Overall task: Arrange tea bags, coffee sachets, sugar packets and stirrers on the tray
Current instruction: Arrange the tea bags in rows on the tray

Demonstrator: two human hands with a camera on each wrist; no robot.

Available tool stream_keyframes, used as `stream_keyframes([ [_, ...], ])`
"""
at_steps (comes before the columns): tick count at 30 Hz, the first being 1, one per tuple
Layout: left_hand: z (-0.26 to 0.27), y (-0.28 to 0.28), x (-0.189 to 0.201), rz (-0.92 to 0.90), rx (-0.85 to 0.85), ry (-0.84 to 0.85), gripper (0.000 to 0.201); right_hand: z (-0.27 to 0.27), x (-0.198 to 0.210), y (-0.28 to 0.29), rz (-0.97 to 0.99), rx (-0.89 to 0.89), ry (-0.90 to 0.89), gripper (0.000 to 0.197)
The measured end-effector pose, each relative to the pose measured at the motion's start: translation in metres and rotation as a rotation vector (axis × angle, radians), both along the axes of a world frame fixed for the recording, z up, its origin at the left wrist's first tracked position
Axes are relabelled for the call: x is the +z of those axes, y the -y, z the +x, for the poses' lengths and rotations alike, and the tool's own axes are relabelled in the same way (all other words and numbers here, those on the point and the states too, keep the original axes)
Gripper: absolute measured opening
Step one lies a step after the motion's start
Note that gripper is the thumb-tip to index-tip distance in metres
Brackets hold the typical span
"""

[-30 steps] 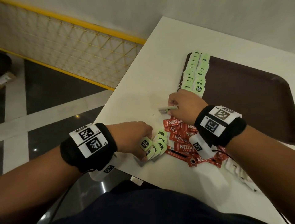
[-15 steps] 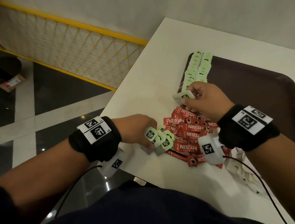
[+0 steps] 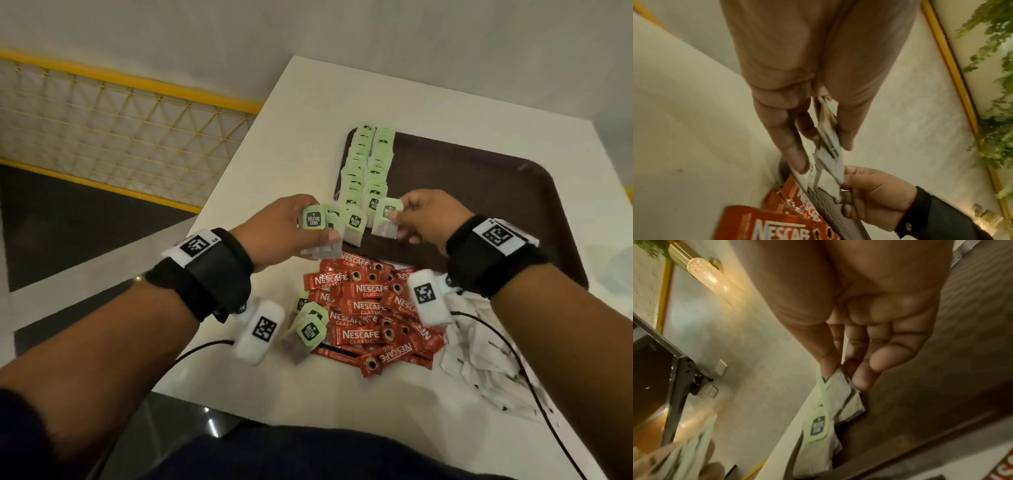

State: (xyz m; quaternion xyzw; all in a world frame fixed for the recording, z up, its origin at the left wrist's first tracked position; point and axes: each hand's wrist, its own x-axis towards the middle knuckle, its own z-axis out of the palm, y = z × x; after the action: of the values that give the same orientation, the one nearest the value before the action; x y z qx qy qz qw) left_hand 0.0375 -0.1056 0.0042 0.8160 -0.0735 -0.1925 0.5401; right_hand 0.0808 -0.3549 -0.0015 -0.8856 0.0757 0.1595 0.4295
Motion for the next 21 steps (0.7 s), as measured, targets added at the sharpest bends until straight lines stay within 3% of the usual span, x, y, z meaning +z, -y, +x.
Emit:
stream_keyframes([
  [5, 0.019, 0.009, -0.003, -0.258, 0.033, -0.179, 0.027, 0.010, -0.013, -0.008, 0.031, -0.064, -0.065, 0.020],
  [10, 0.031, 0.011, -0.006, -0.297, 0.080, -0.212, 0.033, 0.021, -0.018, -0.012, 0.046, -0.107, -0.071, 0.028],
  [18, 0.040, 0.021, -0.008, -0.419, 0.110, -0.344, 0.028, 0.025, -0.023, -0.015, 0.046, -0.161, -0.055, 0.023],
  [21, 0.046, 0.026, -0.009, -0.418, 0.117, -0.361, 0.026, 0.025, -0.015, -0.011, -0.076, -0.137, 0.014, 0.025],
])
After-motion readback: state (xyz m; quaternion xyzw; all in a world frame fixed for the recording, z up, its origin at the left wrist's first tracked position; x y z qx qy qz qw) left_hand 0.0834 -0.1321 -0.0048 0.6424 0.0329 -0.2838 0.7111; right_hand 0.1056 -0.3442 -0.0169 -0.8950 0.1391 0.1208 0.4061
